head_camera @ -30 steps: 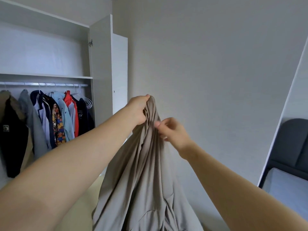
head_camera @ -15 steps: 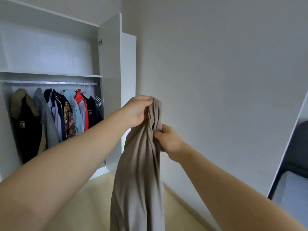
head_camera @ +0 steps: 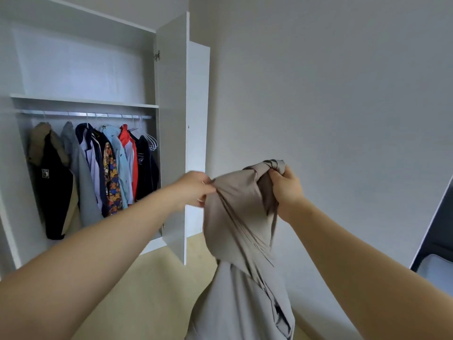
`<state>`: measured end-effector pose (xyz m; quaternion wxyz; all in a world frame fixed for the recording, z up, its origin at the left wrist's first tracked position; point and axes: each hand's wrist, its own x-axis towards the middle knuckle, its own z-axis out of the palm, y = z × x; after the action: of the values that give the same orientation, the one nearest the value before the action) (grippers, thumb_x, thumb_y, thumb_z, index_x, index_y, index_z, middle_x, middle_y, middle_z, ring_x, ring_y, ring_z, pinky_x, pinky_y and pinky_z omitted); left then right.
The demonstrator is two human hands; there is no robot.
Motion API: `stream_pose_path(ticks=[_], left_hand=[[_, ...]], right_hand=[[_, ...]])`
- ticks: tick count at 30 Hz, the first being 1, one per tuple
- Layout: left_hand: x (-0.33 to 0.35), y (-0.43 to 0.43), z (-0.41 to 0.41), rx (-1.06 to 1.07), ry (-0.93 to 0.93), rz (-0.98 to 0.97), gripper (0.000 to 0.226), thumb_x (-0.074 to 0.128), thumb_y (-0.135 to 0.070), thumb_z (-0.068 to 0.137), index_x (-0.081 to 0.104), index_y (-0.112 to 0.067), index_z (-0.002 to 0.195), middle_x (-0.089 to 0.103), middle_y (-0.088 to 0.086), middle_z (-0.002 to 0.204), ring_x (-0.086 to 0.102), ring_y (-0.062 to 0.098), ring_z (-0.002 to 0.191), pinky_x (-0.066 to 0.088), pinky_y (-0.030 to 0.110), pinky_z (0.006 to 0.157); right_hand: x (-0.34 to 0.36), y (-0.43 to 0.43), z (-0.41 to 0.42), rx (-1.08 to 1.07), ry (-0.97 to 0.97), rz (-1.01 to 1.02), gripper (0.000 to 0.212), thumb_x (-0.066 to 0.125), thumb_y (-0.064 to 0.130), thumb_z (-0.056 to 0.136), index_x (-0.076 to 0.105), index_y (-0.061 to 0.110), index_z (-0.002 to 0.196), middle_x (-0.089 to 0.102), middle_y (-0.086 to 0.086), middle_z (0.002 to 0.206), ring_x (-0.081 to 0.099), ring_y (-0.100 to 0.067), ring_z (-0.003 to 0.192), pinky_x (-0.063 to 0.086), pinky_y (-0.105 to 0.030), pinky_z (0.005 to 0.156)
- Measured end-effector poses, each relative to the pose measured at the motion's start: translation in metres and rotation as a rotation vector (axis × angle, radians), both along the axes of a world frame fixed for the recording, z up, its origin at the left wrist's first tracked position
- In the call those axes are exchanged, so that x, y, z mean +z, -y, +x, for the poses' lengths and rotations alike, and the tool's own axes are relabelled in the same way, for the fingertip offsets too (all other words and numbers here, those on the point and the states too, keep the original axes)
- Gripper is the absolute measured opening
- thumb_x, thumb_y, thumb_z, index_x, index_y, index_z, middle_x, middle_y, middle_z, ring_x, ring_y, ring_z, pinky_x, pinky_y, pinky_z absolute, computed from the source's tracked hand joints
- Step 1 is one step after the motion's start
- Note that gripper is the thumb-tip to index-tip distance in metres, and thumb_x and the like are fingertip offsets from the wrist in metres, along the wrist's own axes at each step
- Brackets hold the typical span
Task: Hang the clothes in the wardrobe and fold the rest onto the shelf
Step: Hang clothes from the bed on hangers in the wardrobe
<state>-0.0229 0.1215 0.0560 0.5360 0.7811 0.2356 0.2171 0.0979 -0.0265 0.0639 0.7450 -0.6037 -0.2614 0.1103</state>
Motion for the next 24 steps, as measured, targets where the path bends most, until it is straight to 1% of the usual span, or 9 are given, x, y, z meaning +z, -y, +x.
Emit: stream_pose_path(ticks=[4, 7, 8, 10, 12, 15, 18, 21, 24], left_hand=[[0.037, 0.000, 0.013, 0.054, 0.364, -0.594, 0.027, 0.037, 0.000, 0.096, 0.049, -0.016, 0.078, 0.054, 0.001, 0.072, 0.053, 0.011, 0.057, 0.048, 0.025, 0.050], [0.065, 0.010, 0.020, 0.065, 0.564, -0.732, 0.026, 0.037, -0.001, 0.097, 0.049, -0.011, 0.076, 0.050, 0.005, 0.071, 0.051, 0.015, 0.061, 0.050, 0.020, 0.040], [0.073, 0.015, 0.022, 0.047, 0.596, -0.720, 0.026, 0.037, 0.001, 0.096, 0.050, -0.009, 0.076, 0.052, 0.006, 0.070, 0.054, 0.017, 0.060, 0.050, 0.021, 0.040], [0.085, 0.030, 0.026, -0.019, 0.646, -0.668, 0.027, 0.037, 0.005, 0.094, 0.052, -0.009, 0.076, 0.059, 0.007, 0.060, 0.059, 0.018, 0.050, 0.051, 0.022, 0.041], [0.089, 0.043, 0.029, -0.094, 0.694, -0.620, 0.025, 0.038, 0.005, 0.094, 0.054, -0.010, 0.081, 0.063, 0.006, 0.056, 0.062, 0.015, 0.045, 0.052, 0.021, 0.045], [0.065, 0.048, 0.033, -0.135, 0.556, -0.303, 0.021, 0.043, 0.000, 0.096, 0.051, -0.009, 0.113, 0.066, 0.005, 0.098, 0.065, 0.013, 0.085, 0.052, 0.022, 0.077], [0.015, 0.044, 0.026, -0.233, 0.185, 0.019, 0.063, 0.055, -0.021, 0.093, 0.020, -0.023, 0.146, 0.036, -0.005, 0.138, 0.037, 0.009, 0.124, 0.030, 0.022, 0.099], [-0.017, 0.046, 0.020, -0.388, -0.051, 0.174, 0.087, 0.072, -0.025, 0.078, 0.016, -0.033, 0.144, 0.040, -0.015, 0.131, 0.041, 0.006, 0.122, 0.034, 0.022, 0.096], [-0.019, 0.030, 0.017, -0.101, -0.120, 0.439, 0.035, 0.064, -0.005, 0.076, 0.054, -0.019, 0.107, 0.058, 0.000, 0.096, 0.055, 0.018, 0.091, 0.041, 0.022, 0.066]], right_hand=[[-0.011, 0.015, 0.000, 0.049, 0.119, -0.084, 0.014, 0.064, 0.026, 0.087, 0.051, 0.031, 0.090, 0.062, -0.003, 0.095, 0.064, -0.017, 0.085, 0.054, -0.029, 0.075], [-0.015, 0.022, -0.001, 0.241, 0.256, -0.337, 0.048, 0.078, 0.034, 0.073, 0.049, 0.032, 0.111, 0.064, 0.000, 0.095, 0.066, -0.010, 0.079, 0.051, -0.021, 0.068], [-0.015, 0.023, -0.004, 0.310, 0.309, -0.425, 0.047, 0.080, 0.029, 0.071, 0.052, 0.030, 0.109, 0.066, 0.005, 0.091, 0.066, -0.005, 0.078, 0.050, -0.019, 0.069], [-0.017, 0.023, -0.011, 0.357, 0.404, -0.579, 0.019, 0.078, 0.021, 0.075, 0.063, 0.024, 0.087, 0.068, 0.012, 0.079, 0.065, 0.002, 0.072, 0.048, -0.021, 0.074], [-0.016, 0.020, -0.015, 0.247, 0.384, -0.575, 0.009, 0.070, 0.024, 0.083, 0.066, 0.017, 0.078, 0.071, 0.001, 0.083, 0.067, -0.010, 0.076, 0.053, -0.030, 0.078], [-0.011, 0.017, -0.014, 0.156, 0.061, -0.262, 0.017, 0.062, 0.026, 0.089, 0.065, 0.012, 0.080, 0.071, -0.011, 0.090, 0.068, -0.022, 0.075, 0.057, -0.031, 0.070], [0.001, 0.014, -0.010, 0.158, -0.177, -0.024, 0.019, 0.054, 0.024, 0.094, 0.063, 0.013, 0.082, 0.069, -0.005, 0.080, 0.066, -0.017, 0.071, 0.055, -0.028, 0.062], [0.003, 0.007, -0.008, 0.153, -0.189, 0.000, 0.020, 0.049, 0.025, 0.097, 0.062, 0.015, 0.086, 0.066, -0.008, 0.091, 0.064, -0.021, 0.084, 0.055, -0.034, 0.079], [-0.005, 0.008, -0.005, 0.183, -0.156, -0.058, 0.016, 0.053, 0.026, 0.095, 0.063, 0.014, 0.093, 0.068, -0.009, 0.097, 0.065, -0.022, 0.090, 0.054, -0.034, 0.080]])
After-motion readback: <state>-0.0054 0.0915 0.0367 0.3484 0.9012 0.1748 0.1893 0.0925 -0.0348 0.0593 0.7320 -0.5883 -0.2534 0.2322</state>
